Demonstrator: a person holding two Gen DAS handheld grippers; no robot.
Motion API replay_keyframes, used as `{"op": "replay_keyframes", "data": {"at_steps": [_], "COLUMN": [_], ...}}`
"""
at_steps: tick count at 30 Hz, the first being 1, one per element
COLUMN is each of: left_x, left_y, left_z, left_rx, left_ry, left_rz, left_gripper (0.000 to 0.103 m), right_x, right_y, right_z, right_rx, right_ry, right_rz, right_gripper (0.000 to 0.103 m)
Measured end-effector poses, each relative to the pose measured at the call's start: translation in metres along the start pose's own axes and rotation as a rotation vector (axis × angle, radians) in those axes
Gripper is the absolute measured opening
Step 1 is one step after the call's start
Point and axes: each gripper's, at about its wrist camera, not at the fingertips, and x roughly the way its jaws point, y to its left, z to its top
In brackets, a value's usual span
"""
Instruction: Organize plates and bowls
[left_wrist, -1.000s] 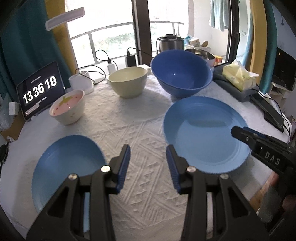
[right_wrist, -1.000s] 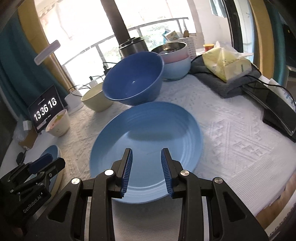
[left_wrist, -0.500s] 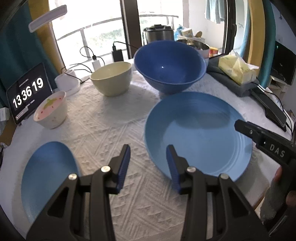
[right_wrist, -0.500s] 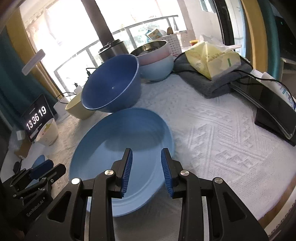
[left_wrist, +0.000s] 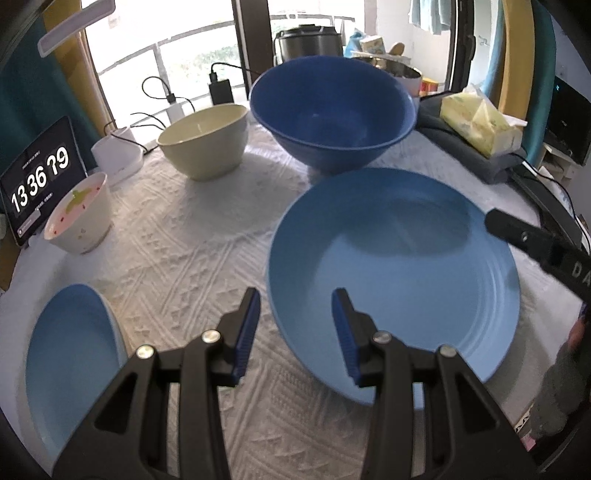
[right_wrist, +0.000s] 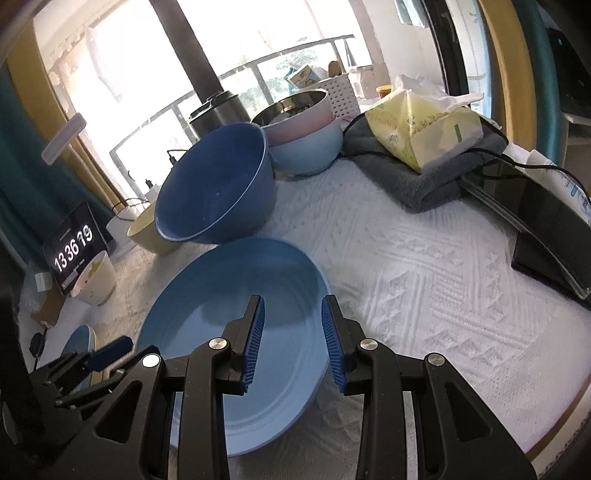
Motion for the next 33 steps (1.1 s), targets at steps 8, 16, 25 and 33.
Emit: {"op": "replay_keyframes", "data": {"at_steps": [8,16,25,33], "left_x": [0.012,0.023,0.022,0.016], "left_y": [0.004,0.008,0.003,0.006], "left_z": [0.002,0.002,0.001,-0.003], "left_rx": [-0.012,-0.017,0.013,0.015], "left_ry": [0.022,0.036,0.022,0.031], "left_rz": [0.0,-0.006,-0.045,-0.058], "left_gripper": [0.042,0.042,0.041,0.041], "right_x": [0.012,0.025,0.029,0.025], "right_y": [-0.006,-0.004,0.001,0.006], "right_z": [0.004,0.005,0.005,0.003], "right_rx": [0.012,0.005,-0.022,-0.033], "right_ry": [0.016,0.052,0.061,0.056], "right_rz": [-0.022,-0.036,-0.065,-0.092], "right_gripper": [0.034,0.034,0.034,0.03]}}
